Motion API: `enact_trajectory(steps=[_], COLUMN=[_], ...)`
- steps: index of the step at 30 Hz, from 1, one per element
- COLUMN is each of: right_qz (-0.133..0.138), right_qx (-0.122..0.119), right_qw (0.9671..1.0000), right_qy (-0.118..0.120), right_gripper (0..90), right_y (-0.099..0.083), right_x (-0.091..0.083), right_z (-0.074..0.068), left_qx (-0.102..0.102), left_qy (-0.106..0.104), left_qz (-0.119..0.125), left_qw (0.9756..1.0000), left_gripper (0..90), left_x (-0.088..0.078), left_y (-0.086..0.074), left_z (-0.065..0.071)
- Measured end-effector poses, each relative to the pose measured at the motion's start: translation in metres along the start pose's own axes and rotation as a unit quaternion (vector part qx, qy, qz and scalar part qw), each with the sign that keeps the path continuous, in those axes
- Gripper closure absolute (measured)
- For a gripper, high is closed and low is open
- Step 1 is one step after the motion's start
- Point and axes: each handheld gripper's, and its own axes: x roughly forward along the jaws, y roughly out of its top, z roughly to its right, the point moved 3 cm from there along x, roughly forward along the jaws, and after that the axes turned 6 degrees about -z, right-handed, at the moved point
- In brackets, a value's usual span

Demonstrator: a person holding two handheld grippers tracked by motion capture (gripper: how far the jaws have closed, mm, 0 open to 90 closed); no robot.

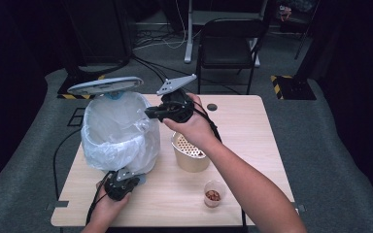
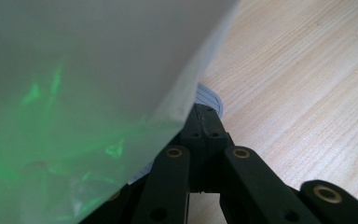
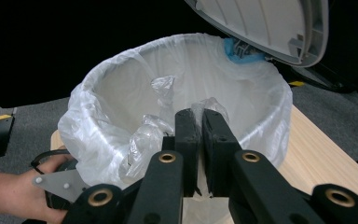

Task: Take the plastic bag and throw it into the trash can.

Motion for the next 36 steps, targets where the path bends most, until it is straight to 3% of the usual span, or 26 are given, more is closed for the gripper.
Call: enact_trajectory(steps=[22,36], right_qz=[0.001,-0.004], right_qx=[-0.017,-0.030], right_qw=[0.9999,0.9995], right_qy=[0.002,0.000], right_gripper=[85.3,84.9], right_y=[0.015,0.025], right_x=[0.024,0.051], right_z=[-0.009,-0.018], left_qx=[-0.005,-0.005], left_qy=[0.002,0.001], left_qz=[0.000,0.002], left_qw=[1.0000,1.0000], left_gripper=[90.0,90.0], left_x=[0.000,0.000], left_y=[0.000,0.000], left_z=[0.000,0.001])
